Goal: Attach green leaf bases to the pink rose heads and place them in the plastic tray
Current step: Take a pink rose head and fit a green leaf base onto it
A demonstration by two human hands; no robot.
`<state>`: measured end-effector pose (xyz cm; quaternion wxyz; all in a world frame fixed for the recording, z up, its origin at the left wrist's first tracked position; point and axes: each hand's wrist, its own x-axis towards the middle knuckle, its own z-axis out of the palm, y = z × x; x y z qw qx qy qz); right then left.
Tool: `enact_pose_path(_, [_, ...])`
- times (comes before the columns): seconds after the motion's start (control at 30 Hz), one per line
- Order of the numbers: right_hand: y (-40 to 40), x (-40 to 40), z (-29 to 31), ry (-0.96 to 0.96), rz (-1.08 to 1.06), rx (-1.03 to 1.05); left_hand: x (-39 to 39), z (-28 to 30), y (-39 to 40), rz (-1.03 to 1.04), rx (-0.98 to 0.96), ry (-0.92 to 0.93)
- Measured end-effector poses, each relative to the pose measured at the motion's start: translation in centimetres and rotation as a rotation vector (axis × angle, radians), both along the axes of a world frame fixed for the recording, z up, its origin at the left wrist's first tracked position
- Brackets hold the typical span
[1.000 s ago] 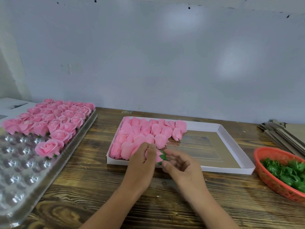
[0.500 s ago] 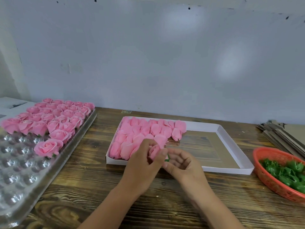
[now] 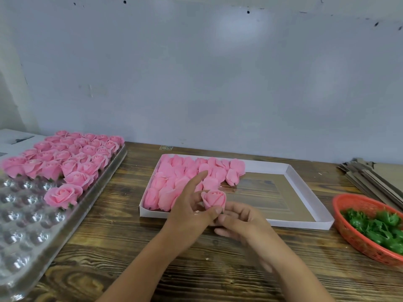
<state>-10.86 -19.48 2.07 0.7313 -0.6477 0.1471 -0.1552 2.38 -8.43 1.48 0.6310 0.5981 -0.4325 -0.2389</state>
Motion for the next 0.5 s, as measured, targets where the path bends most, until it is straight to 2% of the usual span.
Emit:
enact_pose_path(0.1, [-0.4,-0.5,0.3,0.032,0.067,0.038,0.2,0.0,0.0,-0.078,-0.008,0.056])
enact_pose_path(0.27, [0.0,-0.3,0.1,0.037,0.098,0.056,0.6,-0.3,0.2,-0.166,-0.006,0.049])
enact_pose_path(0.4, [0.5,0.2,-0.2,0.036,0.008,-0.112,0.2,0.7,0.4,-0.066,-0.090,-0.040])
enact_pose_path(0.5, [0.9,0.3,-0.2,0.015,-0.004,-0.242,-0.1,0.8,0.4,-0.030,-0.105,-0.031])
